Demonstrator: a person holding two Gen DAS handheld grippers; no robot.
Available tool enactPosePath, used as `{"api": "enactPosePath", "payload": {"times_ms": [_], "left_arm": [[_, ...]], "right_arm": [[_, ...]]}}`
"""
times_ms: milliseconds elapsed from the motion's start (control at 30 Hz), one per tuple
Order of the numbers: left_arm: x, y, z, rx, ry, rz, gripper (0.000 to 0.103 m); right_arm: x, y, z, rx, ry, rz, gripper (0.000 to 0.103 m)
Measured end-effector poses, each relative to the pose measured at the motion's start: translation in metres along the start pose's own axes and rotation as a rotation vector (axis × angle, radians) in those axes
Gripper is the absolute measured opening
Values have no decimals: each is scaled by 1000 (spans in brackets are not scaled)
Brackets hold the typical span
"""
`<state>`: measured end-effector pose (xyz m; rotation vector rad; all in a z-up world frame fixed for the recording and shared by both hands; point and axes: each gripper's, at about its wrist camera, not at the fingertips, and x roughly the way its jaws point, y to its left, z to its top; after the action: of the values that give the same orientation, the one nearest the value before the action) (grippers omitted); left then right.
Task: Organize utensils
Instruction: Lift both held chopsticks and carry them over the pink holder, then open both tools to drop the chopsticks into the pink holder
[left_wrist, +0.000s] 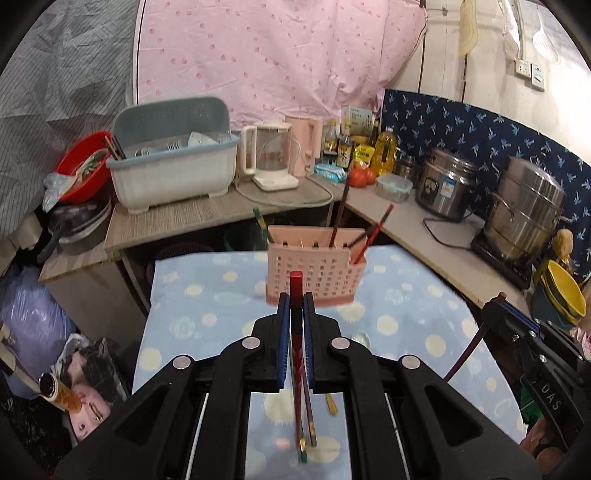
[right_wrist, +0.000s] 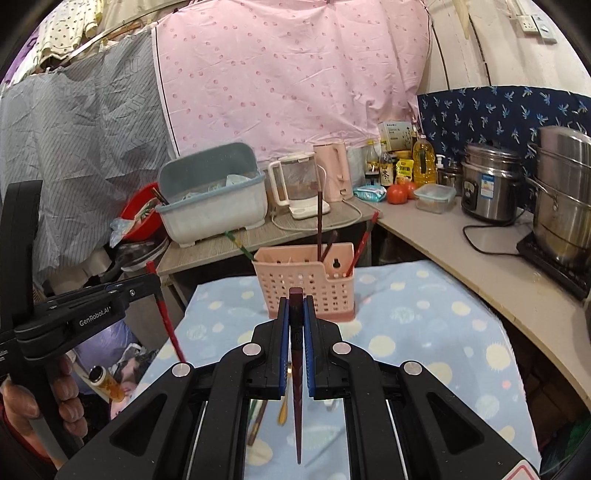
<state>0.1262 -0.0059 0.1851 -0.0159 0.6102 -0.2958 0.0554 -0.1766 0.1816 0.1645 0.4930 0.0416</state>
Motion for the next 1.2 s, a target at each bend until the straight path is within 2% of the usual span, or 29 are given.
{"api": "enactPosePath", "payload": {"times_ms": [367, 700, 900, 1200], "left_arm": [[10, -4, 90, -3, -124, -3, 7], [52, -13, 162, -5, -196, 22, 7], [89, -7, 179, -8, -199, 33, 7], [141, 3, 173, -18, -136, 27, 7]], "right_arm": [[38, 10, 93, -16, -103, 1, 7], [93, 3, 163, 41, -185, -2, 7], [140, -12, 173, 87, -158, -1, 7], [196, -19, 151, 102, -66, 4, 7]]}}
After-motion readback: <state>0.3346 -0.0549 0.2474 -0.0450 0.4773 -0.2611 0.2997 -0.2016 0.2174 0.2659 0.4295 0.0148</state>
